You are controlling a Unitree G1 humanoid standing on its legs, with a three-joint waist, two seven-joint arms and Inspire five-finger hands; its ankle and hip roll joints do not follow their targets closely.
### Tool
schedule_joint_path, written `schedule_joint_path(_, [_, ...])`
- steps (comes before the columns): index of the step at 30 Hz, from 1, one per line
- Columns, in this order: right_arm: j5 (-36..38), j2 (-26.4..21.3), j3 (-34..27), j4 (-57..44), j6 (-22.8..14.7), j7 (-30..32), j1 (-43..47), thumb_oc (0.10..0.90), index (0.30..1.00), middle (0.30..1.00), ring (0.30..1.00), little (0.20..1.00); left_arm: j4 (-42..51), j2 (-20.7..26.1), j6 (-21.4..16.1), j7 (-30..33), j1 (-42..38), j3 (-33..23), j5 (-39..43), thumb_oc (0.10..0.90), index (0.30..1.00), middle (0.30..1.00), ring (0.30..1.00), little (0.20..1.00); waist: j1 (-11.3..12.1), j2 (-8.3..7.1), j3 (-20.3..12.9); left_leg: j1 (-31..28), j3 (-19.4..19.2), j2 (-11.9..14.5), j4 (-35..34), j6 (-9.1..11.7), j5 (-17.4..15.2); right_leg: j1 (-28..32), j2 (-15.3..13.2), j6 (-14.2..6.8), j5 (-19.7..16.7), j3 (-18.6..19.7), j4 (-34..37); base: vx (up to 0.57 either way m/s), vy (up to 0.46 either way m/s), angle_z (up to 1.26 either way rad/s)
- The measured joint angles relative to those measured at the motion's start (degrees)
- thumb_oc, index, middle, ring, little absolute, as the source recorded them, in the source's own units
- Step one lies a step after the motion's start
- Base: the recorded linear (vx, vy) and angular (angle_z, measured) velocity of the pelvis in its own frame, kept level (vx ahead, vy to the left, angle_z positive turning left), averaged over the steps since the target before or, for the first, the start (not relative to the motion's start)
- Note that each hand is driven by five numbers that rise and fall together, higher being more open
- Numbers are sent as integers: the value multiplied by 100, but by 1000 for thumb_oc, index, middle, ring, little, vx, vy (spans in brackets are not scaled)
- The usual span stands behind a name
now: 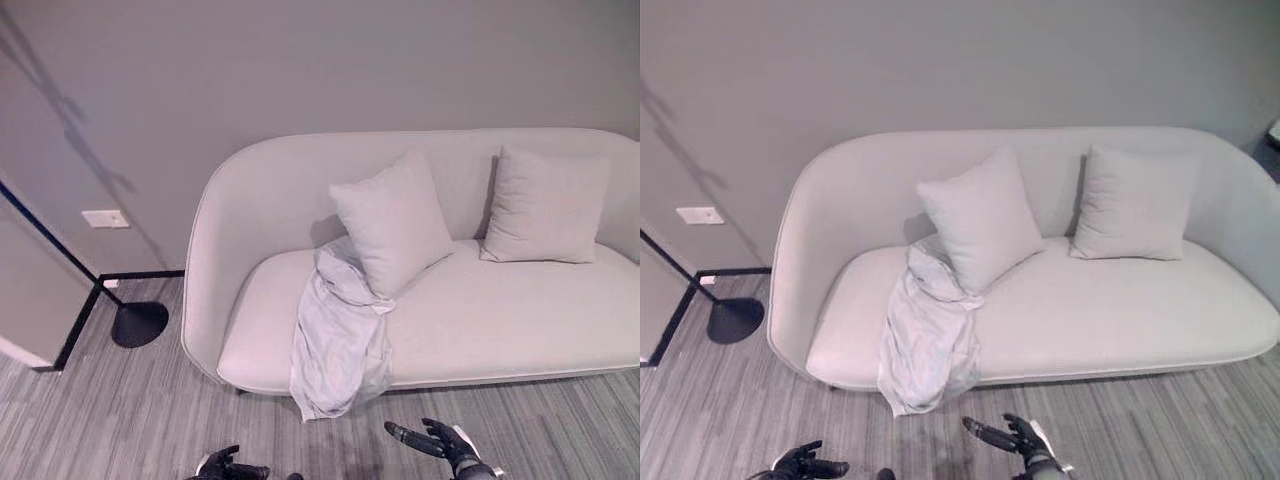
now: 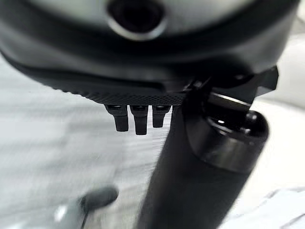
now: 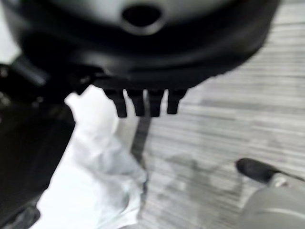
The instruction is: Hang the clothes on the sofa on the clothes rack.
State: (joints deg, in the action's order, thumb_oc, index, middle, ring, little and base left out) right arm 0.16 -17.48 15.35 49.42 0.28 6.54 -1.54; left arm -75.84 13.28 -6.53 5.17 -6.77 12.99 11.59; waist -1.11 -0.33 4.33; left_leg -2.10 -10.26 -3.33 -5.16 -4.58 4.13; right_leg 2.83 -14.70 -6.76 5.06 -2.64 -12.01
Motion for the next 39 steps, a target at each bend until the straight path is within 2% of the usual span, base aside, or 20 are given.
schedule_joint_path(2, [-61, 0, -10, -279, 41, 77, 77, 800, 900, 900, 900, 900, 164, 167, 1, 29, -30, 168, -59, 800, 900, 900, 900, 900, 64, -76, -16, -3, -139, -108, 0, -104, -72, -346, -160, 1, -26, -104, -241, 136, 191, -22])
schedule_joint_path(3, [-188, 0, -33, -295, 45, 217, 299, 800, 900, 900, 900, 900, 261, 232, 7, 44, 5, 397, -174, 800, 900, 900, 900, 900, 25, -54, -16, -50, -175, -131, -1, -182, -146, -560, -175, -57, -4, -412, -308, 164, 134, -20])
schedule_joint_path(4, [-240, -3, -131, -351, 54, 314, 335, 800, 900, 900, 900, 900, 301, 297, 10, 42, 21, 438, -292, 800, 900, 900, 900, 900, 3, -42, -12, -62, -158, -134, -2, -176, -158, -666, -13, -124, 44, -325, -329, 161, 77, -1])
schedule_joint_path(6, [-537, -106, -468, -685, 118, 650, 300, 800, 900, 900, 900, 900, 438, 265, -3, 18, 175, 311, -514, 800, 900, 900, 900, 900, -9, -33, -7, -77, -100, -122, -1, -116, -195, -957, 799, -148, 117, 393, -153, 151, -36, 15])
schedule_joint_path(7, [-685, -227, -468, -788, 148, 765, 272, 800, 900, 900, 900, 900, 417, 216, 2, 14, 218, 254, -566, 800, 900, 900, 900, 900, -36, -30, -5, -75, -70, -130, -2, -106, -201, -1013, 1027, -120, 98, 486, 15, 136, -104, 16])
schedule_joint_path(9, [-1031, -493, -475, -838, 160, 985, 220, 800, 900, 900, 900, 900, 287, 111, 3, 25, 276, 255, -730, 800, 900, 900, 900, 900, -76, -10, 12, -74, 83, -136, -2, -60, -230, -1122, 1428, 117, -69, 653, 418, 142, -143, 52])
schedule_joint_path(10, [-1271, -763, -583, -804, 197, 1197, 103, 800, 900, 900, 900, 900, 171, -29, 48, 18, 359, 266, -871, 800, 900, 900, 900, 900, -213, 29, 40, -75, 361, -167, -3, -43, -214, -1025, 1648, 403, -502, 982, 836, 137, -144, 86])
schedule_joint_path(13, [-1348, -869, -733, -620, 217, 1390, 47, 800, 900, 900, 900, 900, 277, -136, 40, 62, 698, 73, -944, 800, 900, 900, 900, 900, -110, 13, 57, -200, 502, -145, -4, 48, -264, -468, 1608, 578, -1163, 818, 1670, 144, -225, 36])
schedule_joint_path(18, [-1345, -901, -715, -340, 191, 1396, 265, 800, 900, 900, 900, 900, 338, -122, 31, 52, 774, 77, -966, 800, 900, 900, 900, 900, -53, 20, 145, -197, 742, 20, 131, 309, -291, -255, 1751, 853, -1125, 533, 1745, 40, -188, 28])
schedule_joint_path(21, [-1108, -864, -686, -277, 119, 1375, 407, 800, 900, 900, 900, 900, 370, 19, -65, 71, 457, -8, -943, 800, 900, 900, 900, 900, 36, -321, 345, 798, 776, -59, 2024, 621, -554, -351, 1605, 1063, -1048, 376, 1610, -38, -122, 47])
schedule_joint_path(23, [-923, -898, -669, 39, 73, 1374, 744, 800, 900, 900, 900, 900, 398, 88, -76, 107, 199, 75, -944, 800, 900, 900, 900, 900, 125, -380, 553, 1624, 966, -43, 3548, 758, -531, -352, 1621, 1222, -1014, 290, 1525, 106, -27, 32])
schedule_joint_path(24, [-857, -903, -659, 185, 44, 1369, 910, 800, 900, 900, 900, 900, 365, 94, -37, 115, 173, 189, -947, 800, 900, 900, 900, 900, 145, -358, 570, 1854, 1165, -6, 3882, 611, -654, -294, 1662, 1241, -1024, 254, 1600, 155, 5, -3])
schedule_joint_path(25, [-535, -885, -671, 377, -78, 1368, 1078, 800, 900, 900, 900, 900, 343, 106, -12, 164, 217, 324, -951, 800, 900, 900, 900, 900, 174, -377, 586, 1756, 1175, 111, 3096, 596, -678, -213, 1650, 1199, -986, 221, 1787, 177, 43, -5])
schedule_joint_path(26, [-294, -905, -708, 529, -101, 1372, 1248, 800, 900, 900, 900, 900, 249, 98, -4, 173, 211, 379, -952, 800, 900, 900, 900, 900, 161, -333, 609, 1524, 1225, 199, 2091, 731, -550, -229, 1648, 1184, -940, 175, 1782, 143, 50, 7])
schedule_joint_path(29, [250, -937, -787, 1184, -127, 1405, 1519, 800, 900, 900, 900, 900, -40, 74, 9, 200, 204, 521, -959, 800, 900, 900, 900, 900, 75, -164, 622, 1338, 1219, 642, 21, 1210, 36, -219, 1692, 1155, -915, 2, 1778, 289, 120, 41])
schedule_joint_path(31, [567, -1023, -693, 1519, -59, 1352, 1589, 800, 900, 900, 900, 900, -66, 69, 39, 175, 348, 689, -1028, 800, 900, 900, 900, 900, 117, 74, 614, 1319, 761, 954, -49, 1114, 107, -20, 1751, 974, -748, 8, 1787, 298, 163, 12])
schedule_joint_path(33, [776, -1093, -692, 1501, -53, 1313, 1500, 800, 900, 900, 900, 900, -57, -71, 73, 68, 652, 956, -1307, 800, 900, 900, 900, 900, 56, 432, 392, 935, 707, 830, -73, 1061, 278, 58, 1756, 934, -684, 8, 1784, 400, 297, -19])
schedule_joint_path(35, [797, -1098, -562, 1509, -33, 1181, 1604, 800, 900, 900, 900, 900, 181, -61, 62, 22, 651, 1010, -1393, 800, 900, 900, 900, 900, 105, 568, 309, 780, 621, 628, -74, 860, 412, -77, 1672, 972, -727, 159, 1736, 74, 168, -38])
schedule_joint_path(36, [804, -1117, -446, 1518, -28, 1109, 1681, 800, 900, 900, 900, 900, 477, -40, 57, 35, 508, 1033, -1382, 800, 900, 900, 900, 900, 125, 797, 308, 769, 610, 568, -34, 622, 604, -171, 1612, 888, -702, 196, 1734, -25, 140, -39])
schedule_joint_path(39, [925, -988, -234, 1798, -20, 1097, 2091, 800, 900, 900, 900, 900, 868, 146, -73, 79, 93, 1321, -1325, 800, 900, 900, 900, 900, 253, 717, 415, 1158, 591, 329, 184, 600, 606, -466, 1341, 690, -731, 281, 1734, -45, 73, -7])
